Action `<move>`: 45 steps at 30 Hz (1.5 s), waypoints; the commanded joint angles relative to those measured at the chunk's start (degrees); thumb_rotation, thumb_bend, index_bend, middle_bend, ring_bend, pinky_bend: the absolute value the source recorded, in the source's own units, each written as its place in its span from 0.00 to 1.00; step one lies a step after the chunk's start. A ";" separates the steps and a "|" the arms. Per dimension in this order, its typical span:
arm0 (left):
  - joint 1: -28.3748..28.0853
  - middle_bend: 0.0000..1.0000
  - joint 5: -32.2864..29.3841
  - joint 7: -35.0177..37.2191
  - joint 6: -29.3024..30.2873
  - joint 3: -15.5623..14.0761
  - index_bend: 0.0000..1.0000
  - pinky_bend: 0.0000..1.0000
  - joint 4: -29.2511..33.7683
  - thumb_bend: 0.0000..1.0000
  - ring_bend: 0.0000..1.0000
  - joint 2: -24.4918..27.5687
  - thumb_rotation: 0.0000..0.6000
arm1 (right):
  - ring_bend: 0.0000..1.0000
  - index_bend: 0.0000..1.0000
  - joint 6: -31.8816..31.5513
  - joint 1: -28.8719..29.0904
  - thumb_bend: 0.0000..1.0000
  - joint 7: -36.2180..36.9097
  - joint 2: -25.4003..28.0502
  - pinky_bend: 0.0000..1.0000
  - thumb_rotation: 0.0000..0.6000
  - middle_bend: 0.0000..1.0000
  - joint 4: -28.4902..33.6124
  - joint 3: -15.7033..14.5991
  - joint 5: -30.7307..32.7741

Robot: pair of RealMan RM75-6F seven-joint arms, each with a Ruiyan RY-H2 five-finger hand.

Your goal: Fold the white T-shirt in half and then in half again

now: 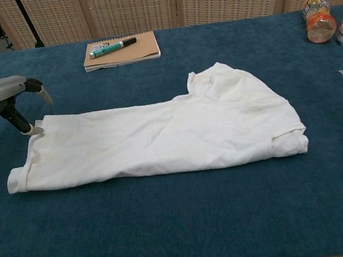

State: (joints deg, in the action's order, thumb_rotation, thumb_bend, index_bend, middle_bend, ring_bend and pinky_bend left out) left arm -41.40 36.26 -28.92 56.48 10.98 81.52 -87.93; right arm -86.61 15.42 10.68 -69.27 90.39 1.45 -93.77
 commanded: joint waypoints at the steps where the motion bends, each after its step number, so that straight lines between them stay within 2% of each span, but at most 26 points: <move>1: -0.19 0.00 -0.77 -0.37 -0.43 -0.18 0.32 0.00 -0.29 0.26 0.00 -0.21 1.00 | 0.00 0.00 0.10 -0.06 0.00 -0.03 -0.05 0.05 1.00 0.00 0.07 0.08 -0.10; 13: -0.38 0.00 -2.52 -1.65 -0.94 -1.18 0.39 0.00 -2.12 0.27 0.00 -1.15 1.00 | 0.00 0.00 0.74 -0.33 0.00 0.31 -0.05 0.05 1.00 0.00 0.27 0.45 -0.28; 19: -0.31 0.00 -2.84 -1.83 -0.92 -1.35 0.54 0.00 -2.38 0.29 0.00 -1.35 1.00 | 0.00 0.00 0.97 -0.46 0.00 0.36 0.01 0.05 1.00 0.00 0.26 0.68 -0.28; 24: -0.22 0.00 -2.31 -1.86 -0.47 -1.46 0.60 0.00 -2.47 0.30 0.00 -1.54 1.00 | 0.00 0.00 1.06 -0.58 0.00 0.52 0.10 0.05 1.00 0.00 0.34 0.86 -0.31; 30: -0.16 0.00 -1.36 -1.79 -0.19 -1.63 0.61 0.00 -3.14 0.40 0.00 -2.12 1.00 | 0.00 0.00 1.16 -0.68 0.00 0.81 0.23 0.05 1.00 0.00 0.38 1.02 -0.36; 35: 0.01 0.00 -0.31 -1.45 0.18 -1.62 0.63 0.00 -3.97 0.53 0.00 -2.59 1.00 | 0.00 0.00 1.33 -0.71 0.00 0.90 0.29 0.05 1.00 0.00 0.31 1.09 -0.47; 45: 0.64 0.00 1.60 -0.61 0.52 -1.54 0.70 0.00 -4.05 0.58 0.00 -2.17 1.00 | 0.00 0.00 1.55 -0.79 0.00 1.12 0.34 0.05 1.00 0.00 0.31 1.19 -0.62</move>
State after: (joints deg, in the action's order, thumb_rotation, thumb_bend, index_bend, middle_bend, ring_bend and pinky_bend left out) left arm -40.84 37.74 -29.57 56.93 9.43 77.43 -90.20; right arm -85.07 14.63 11.80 -68.93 90.70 2.64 -94.39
